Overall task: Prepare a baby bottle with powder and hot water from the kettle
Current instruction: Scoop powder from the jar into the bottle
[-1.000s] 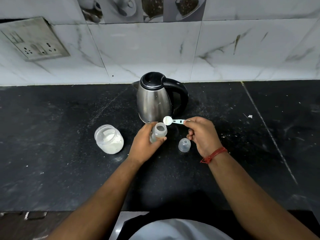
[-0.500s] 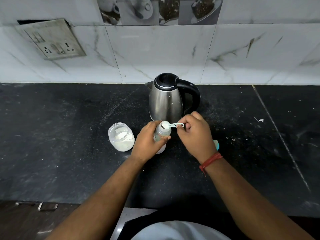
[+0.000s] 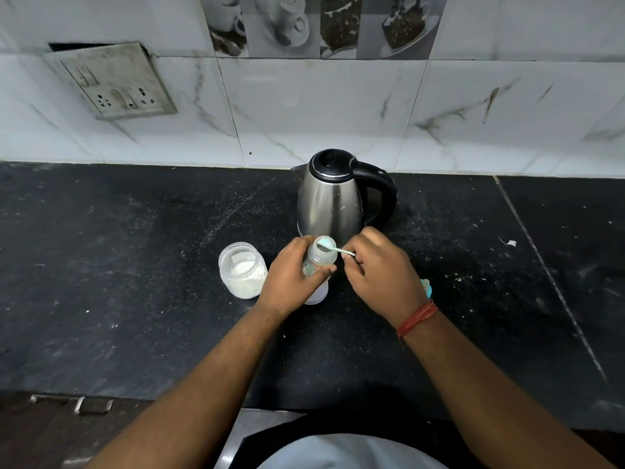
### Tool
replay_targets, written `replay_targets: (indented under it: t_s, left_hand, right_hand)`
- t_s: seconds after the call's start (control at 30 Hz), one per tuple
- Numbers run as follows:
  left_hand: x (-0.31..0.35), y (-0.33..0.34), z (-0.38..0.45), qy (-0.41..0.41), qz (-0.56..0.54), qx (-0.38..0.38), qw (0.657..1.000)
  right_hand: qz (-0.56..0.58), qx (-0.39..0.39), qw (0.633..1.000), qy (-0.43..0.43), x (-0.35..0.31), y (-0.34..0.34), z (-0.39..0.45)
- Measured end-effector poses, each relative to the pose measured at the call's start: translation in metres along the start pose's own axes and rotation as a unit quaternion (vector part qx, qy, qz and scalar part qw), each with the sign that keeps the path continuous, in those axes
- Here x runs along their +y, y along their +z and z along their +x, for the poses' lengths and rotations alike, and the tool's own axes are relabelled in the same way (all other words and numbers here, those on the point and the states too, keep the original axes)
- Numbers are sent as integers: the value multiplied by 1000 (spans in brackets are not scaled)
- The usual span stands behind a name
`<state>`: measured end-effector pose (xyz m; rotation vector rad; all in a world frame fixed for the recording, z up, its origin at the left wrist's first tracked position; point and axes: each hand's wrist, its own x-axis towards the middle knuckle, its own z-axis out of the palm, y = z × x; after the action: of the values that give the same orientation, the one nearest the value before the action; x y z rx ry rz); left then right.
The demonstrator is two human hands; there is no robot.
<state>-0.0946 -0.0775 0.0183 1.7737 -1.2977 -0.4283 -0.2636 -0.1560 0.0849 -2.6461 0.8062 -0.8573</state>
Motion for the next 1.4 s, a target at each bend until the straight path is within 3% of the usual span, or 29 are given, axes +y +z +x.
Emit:
replay_targets:
  t_s: [0.17, 0.3, 0.43, 0.6, 0.67, 0.9, 1.3, 1.4]
  left_hand:
    - [3, 0, 2, -2, 0, -3, 1000]
    - [3, 5, 2, -12, 1, -11, 1000]
    - [2, 13, 2, -27, -11, -24, 999]
    - [4, 26, 4, -61, -55, -54, 995]
    - [5, 33, 5, -71, -58, -79, 993]
    - [1, 55, 4, -116, -54, -129, 983]
    - [-1, 52, 2, -102, -68, -165, 979]
    - [0, 45, -2, -102, -104, -142, 979]
  right_hand:
    - [54, 11, 998, 40, 6, -5, 4]
    - [154, 44, 976, 144, 11, -5, 5]
    - [333, 33, 881, 334, 16, -7, 4]
    - [514, 61, 728, 449, 31, -10, -3]
    - [536, 70, 696, 472, 35, -10, -6]
    - [554, 84, 661, 500, 45, -8, -17]
    - [544, 88, 669, 499, 47, -6, -21]
    - [550, 93, 669, 492, 42, -5, -19]
